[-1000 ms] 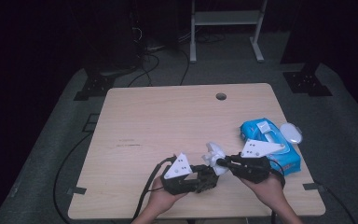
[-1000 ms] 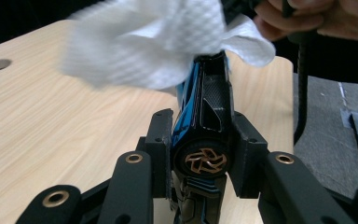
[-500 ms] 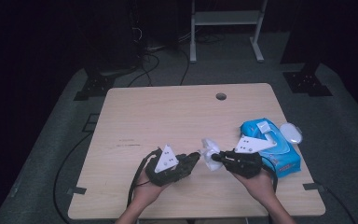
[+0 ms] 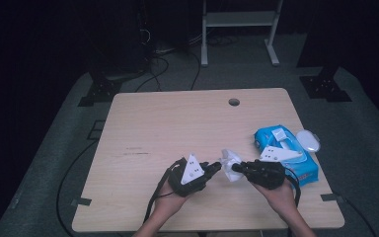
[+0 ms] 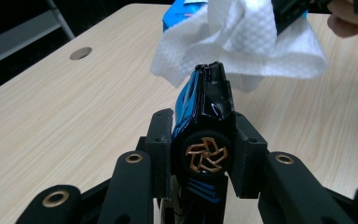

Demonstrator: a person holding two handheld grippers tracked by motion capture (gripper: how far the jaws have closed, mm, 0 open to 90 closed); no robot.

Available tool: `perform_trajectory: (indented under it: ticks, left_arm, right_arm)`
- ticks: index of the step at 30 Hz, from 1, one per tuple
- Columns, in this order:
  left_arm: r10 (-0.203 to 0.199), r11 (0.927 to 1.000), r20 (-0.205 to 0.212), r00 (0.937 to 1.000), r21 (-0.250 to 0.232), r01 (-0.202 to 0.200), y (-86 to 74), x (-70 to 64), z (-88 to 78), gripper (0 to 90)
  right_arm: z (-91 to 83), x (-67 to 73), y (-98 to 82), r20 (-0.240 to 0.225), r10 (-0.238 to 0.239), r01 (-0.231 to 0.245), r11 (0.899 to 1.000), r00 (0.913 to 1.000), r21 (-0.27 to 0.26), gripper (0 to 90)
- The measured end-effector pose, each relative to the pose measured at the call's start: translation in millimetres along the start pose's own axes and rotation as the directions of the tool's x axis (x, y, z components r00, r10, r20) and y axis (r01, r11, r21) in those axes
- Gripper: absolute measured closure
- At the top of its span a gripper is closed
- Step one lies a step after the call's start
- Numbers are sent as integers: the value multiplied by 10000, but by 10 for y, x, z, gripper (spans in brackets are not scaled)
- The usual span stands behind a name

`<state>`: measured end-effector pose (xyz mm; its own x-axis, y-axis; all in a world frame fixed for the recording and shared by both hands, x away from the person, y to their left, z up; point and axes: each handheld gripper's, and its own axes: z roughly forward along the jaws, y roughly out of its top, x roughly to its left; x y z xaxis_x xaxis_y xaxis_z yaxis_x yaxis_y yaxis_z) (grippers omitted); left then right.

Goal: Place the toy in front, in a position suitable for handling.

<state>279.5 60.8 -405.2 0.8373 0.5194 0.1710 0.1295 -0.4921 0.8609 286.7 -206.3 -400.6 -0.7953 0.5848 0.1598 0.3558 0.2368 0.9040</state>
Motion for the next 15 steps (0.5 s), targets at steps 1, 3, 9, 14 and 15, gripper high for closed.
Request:
perform_trajectory:
  ticks: [1,3,9,14,15]
  left_arm:
    - [-120,9999,120,9999,-73,121,-5,10,3,650]
    - [-280,9995,173,9995,-153,283,-12,15,8,645]
    - [-529,9977,244,9983,-410,538,-29,-39,19,641]
    - [-527,9972,268,9983,-515,540,-33,-105,32,639]
    - [-479,9973,240,9986,-539,491,-38,-126,37,639]
  right_arm:
    - [-9,-3,-15,-30,71,-71,10000,10000,-34,844]
    - [-27,-5,-44,-184,223,-225,9997,9996,-130,844]
    - [28,48,-124,-465,256,-243,9993,9986,277,843]
    - [95,82,-181,-584,303,-276,9985,9978,468,843]
    - [100,81,-188,-572,287,-259,9985,9980,480,843]
